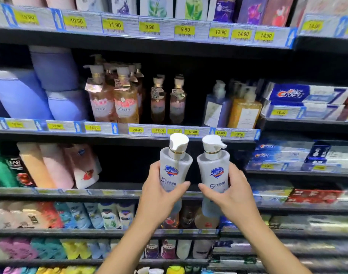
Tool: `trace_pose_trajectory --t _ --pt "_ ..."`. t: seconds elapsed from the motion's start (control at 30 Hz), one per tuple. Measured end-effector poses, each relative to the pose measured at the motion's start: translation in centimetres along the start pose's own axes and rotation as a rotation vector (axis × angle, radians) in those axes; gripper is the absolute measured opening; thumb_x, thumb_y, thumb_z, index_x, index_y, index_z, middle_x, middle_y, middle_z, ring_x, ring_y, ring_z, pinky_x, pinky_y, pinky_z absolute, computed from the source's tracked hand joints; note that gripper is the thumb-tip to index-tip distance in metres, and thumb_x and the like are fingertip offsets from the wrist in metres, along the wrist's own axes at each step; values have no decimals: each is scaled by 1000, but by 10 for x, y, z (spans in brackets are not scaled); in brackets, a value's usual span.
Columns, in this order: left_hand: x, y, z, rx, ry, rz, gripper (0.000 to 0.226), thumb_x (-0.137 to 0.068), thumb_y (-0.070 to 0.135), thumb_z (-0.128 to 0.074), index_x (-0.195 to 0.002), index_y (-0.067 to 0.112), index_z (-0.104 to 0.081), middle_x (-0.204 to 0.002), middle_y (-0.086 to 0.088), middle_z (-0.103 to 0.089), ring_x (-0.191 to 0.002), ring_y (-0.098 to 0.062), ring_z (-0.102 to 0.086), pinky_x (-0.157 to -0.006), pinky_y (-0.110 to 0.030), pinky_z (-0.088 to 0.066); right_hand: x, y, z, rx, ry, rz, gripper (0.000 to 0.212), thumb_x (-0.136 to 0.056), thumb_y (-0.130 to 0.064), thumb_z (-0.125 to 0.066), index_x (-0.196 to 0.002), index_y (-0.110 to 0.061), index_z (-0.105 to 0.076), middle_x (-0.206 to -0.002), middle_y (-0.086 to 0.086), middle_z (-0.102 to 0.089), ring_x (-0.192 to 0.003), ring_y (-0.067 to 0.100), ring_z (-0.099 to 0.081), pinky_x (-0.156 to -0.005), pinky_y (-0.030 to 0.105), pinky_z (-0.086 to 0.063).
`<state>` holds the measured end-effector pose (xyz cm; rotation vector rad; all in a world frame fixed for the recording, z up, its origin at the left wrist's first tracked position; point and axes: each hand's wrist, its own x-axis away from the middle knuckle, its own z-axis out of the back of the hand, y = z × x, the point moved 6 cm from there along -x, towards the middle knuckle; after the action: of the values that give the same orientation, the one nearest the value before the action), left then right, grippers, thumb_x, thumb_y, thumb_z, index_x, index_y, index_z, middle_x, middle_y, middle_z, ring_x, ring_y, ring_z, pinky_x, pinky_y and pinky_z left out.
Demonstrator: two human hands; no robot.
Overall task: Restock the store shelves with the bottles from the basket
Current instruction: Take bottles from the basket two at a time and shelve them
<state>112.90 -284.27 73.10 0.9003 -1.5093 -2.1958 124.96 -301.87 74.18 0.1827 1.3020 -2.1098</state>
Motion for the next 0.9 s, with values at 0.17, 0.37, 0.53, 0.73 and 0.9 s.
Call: trace_pose_trajectory --t 0.17,0.37,0.53,0.73,0.9 --pt "-30 -18 -21 -23 -57 -19 63 -75 28 -89 -123 36 -49 -106 25 -67 -97 1 -66 -77 -12 -50 -20 48 2 -58 57 -76 64 -66 -57 -82 -123 -44 -54 -113 -20 -63 -111 8 -60 -91 43 -55" --pt "-54 -41 -41 -51 -40 -20 66 -74 26 -90 -120 46 -47 -108 23 -67 -101 3 -63 -76 -7 -46 -41 98 -3 -181 135 -175 70 -71 -27 -93 -130 -34 -56 -118 -16 -67 -111 5 -64 -93 31 -54" --pt "-63 -67 -58 -62 2 17 71 -71 27 -92 -115 56 -45 -112 25 -65 -105 7 -59 -78 -2 -42 -51 135 -21 -234 137 -217 68 -71 -20 -93 -130 -28 -59 -121 -12 -68 -114 8 -64 -98 34 -54" --pt "-78 -90 -74 -91 5 44 76 -70 30 -91 -103 74 -38 -106 37 -60 -103 12 -55 -76 -3 -42 -60 160 -39 -221 146 -251 70 -71 -19 -91 -130 -34 -57 -121 -12 -67 -113 9 -64 -98 35 -52" --pt "-89 -112 -87 -113 -23 90 60 -71 36 -90 -104 56 -45 -102 19 -65 -95 -2 -61 -76 -18 -49 -65 172 -48 -177 138 -315 64 -71 -20 -91 -124 -34 -56 -114 -9 -68 -104 5 -66 -86 21 -55"
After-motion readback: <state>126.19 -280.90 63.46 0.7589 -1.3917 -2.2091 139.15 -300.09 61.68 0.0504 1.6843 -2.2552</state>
